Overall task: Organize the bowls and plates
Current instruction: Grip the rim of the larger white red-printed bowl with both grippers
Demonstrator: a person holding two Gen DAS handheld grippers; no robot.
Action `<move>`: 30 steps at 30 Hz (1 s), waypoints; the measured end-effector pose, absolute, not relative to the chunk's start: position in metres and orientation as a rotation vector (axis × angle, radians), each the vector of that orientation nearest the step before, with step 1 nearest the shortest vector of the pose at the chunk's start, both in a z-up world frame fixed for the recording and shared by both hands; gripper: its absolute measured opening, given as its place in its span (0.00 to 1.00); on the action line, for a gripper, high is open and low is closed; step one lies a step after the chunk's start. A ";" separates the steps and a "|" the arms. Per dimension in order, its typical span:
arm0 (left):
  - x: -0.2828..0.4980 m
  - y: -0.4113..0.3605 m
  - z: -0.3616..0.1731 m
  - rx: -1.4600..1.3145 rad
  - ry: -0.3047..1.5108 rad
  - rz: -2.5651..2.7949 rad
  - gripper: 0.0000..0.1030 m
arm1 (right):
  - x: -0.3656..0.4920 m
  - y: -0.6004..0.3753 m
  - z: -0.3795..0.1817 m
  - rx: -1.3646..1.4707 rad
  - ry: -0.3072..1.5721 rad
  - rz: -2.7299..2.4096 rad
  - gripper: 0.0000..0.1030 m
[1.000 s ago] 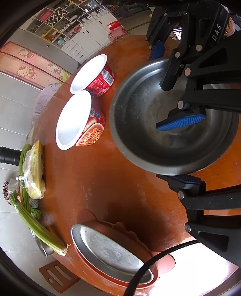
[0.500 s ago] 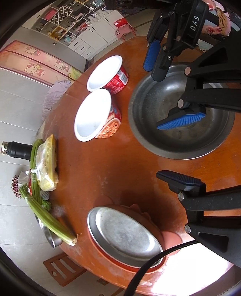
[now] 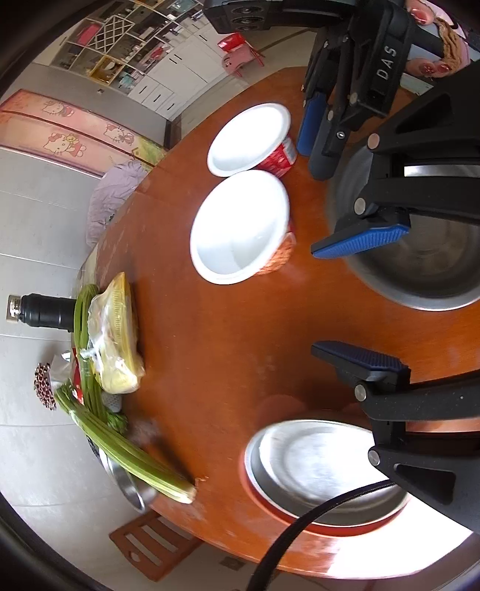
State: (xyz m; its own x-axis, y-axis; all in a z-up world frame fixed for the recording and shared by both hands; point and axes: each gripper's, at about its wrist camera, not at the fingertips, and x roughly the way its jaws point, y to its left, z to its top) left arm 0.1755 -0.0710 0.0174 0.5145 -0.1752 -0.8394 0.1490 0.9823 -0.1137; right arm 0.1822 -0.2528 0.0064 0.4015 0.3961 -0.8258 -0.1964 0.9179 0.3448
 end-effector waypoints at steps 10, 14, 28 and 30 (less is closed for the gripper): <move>0.230 -0.081 0.024 0.020 1.021 -0.234 0.45 | 0.216 -0.250 -0.001 0.265 1.117 0.345 0.46; 0.249 -0.086 0.020 0.023 1.036 -0.249 0.45 | 0.225 -0.250 -0.005 0.276 1.123 0.328 0.46; 0.282 -0.100 -0.012 0.000 1.130 -0.268 0.44 | 0.244 -0.236 -0.013 0.106 1.106 0.284 0.39; 0.284 -0.101 -0.017 -0.017 1.143 -0.281 0.39 | 0.245 -0.235 -0.013 0.099 1.103 0.287 0.37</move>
State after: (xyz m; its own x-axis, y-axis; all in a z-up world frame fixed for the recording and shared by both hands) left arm 0.2836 -0.1007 -0.0168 0.3838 -0.2288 -0.8946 0.2116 0.9648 -0.1560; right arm 0.2449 -0.2355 -0.0130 0.4187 0.2773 -0.8648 -0.1798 0.9587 0.2203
